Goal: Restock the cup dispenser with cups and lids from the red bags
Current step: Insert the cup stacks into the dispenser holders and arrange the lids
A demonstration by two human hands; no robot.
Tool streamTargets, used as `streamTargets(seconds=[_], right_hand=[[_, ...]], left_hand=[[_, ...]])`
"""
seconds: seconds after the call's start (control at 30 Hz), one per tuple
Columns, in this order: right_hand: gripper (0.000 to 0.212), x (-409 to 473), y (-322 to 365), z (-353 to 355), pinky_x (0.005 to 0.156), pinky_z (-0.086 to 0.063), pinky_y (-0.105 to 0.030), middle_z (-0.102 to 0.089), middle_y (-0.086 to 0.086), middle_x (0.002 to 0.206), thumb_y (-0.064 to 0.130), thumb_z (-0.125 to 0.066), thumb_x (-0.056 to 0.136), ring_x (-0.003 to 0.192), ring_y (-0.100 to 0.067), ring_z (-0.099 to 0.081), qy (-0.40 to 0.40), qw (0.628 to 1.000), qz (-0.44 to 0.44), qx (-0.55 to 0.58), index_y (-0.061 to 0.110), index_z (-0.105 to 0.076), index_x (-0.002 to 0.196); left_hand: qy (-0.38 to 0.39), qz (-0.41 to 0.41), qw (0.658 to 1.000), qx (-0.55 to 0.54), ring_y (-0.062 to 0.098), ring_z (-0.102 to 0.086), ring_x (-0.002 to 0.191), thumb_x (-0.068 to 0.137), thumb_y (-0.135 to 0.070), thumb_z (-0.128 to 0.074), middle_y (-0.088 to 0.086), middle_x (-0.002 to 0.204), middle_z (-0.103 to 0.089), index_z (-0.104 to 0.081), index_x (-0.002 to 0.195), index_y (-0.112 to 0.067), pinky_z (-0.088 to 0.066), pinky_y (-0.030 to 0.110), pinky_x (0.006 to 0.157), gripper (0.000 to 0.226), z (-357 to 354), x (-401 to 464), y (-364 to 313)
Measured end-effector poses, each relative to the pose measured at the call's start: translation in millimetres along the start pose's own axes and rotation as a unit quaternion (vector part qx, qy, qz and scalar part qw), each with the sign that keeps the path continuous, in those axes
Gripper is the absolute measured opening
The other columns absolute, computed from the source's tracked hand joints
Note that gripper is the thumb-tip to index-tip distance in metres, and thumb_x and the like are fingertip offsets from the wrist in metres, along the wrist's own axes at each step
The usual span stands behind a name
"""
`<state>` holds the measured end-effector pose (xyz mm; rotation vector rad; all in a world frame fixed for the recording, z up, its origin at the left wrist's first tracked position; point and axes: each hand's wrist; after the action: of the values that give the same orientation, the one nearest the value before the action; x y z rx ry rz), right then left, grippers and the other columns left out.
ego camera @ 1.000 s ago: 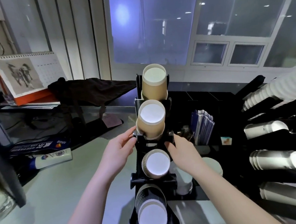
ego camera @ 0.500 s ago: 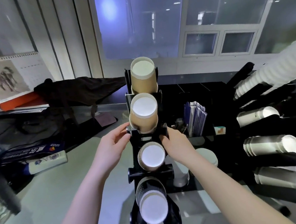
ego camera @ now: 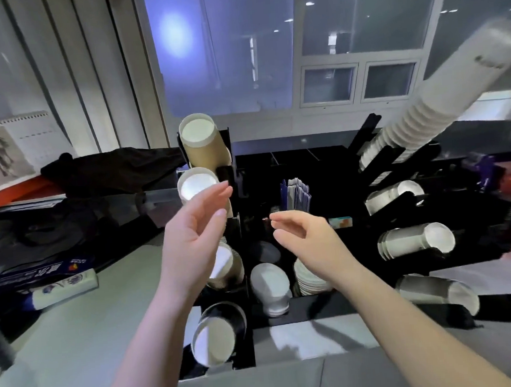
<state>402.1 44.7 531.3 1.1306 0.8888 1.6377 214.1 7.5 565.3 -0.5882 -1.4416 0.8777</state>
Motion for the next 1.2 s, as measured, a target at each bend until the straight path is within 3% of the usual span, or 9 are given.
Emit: streamTargets(seconds=[0.3,0.53,0.63,0.8,1.03,1.2], right_hand=[[0.022,-71.8,-28.9,111.3,0.083,-0.047,-0.009,-0.072,0.015,0.099,0.013,-0.061,0.09,0.098,0.006,-0.064,-0.074,0.997,-0.001,-0.021,0.03,-0.069,0.101],[0.022,-105.5,-60.0,179.5,0.084,-0.051,-0.022,-0.074,0.012,0.095,0.009,-0.059,0.092,0.096,-0.002,-0.067,-0.153,0.987,-0.037,0.033,0.027,-0.071,0.098],[0.026,-98.5,-66.0,207.3,0.077,-0.052,-0.018,-0.074,0.012,0.093,0.008,-0.061,0.09,0.092,-0.004,-0.068,-0.167,0.986,-0.016,0.014,0.031,-0.071,0.094],[0.028,-48.8,-66.1,257.4,0.079,-0.052,-0.017,-0.074,0.01,0.09,0.002,-0.063,0.086,0.09,-0.007,-0.069,-0.208,0.978,0.028,-0.005,0.029,-0.07,0.091],[0.023,16.7,-62.6,309.6,0.081,-0.051,-0.013,-0.074,0.012,0.091,0.005,-0.067,0.084,0.088,-0.001,-0.068,-0.18,0.98,0.066,-0.056,0.024,-0.07,0.096],[0.039,49.4,-63.2,347.8,0.063,-0.05,-0.008,-0.069,0.013,0.099,0.009,-0.075,0.078,0.087,0.001,-0.067,-0.189,0.978,0.085,-0.034,0.032,-0.061,0.106]], left_hand=[[0.135,0.058,0.989,0.014,-0.001,-0.059,0.111,0.093,-0.002,-0.055,-0.017,0.113,-0.068,-0.059,0.116,-0.04,-0.046,0.014,0.093,0.044,-82.3,-34.5,-4.2],[0.158,0.098,0.983,0.002,-0.003,-0.06,0.108,0.092,-0.002,-0.054,-0.01,0.113,-0.068,-0.061,0.12,-0.029,-0.046,0.011,0.091,0.04,-158.4,-54.2,-2.0],[0.152,0.087,0.985,-0.005,-0.005,-0.06,0.106,0.092,-0.003,-0.054,-0.012,0.112,-0.068,-0.06,0.115,-0.035,-0.046,0.011,0.09,0.04,-191.5,-39.4,-4.8],[0.151,0.071,0.985,-0.048,-0.006,-0.059,0.108,0.093,-0.002,-0.053,-0.011,0.113,-0.068,-0.06,0.116,-0.035,-0.045,0.007,0.084,0.04,-241.6,-3.0,0.4],[0.091,0.033,0.991,-0.087,0.002,-0.062,0.108,0.091,-0.002,-0.055,-0.011,0.111,-0.07,-0.061,0.116,-0.033,-0.047,0.012,0.089,0.04,-304.0,62.3,28.6],[0.02,0.001,0.994,-0.104,0.0,-0.061,0.108,0.078,-0.016,-0.068,-0.021,0.111,-0.067,-0.057,0.114,-0.044,-0.049,0.014,0.087,0.047,-344.2,100.8,38.0]])
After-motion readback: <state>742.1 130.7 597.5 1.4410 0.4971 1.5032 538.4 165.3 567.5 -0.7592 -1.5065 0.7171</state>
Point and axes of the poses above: each hand's wrist, its own x-axis towards the middle knuckle, its own z-axis out of the back of the hand, y = z × x
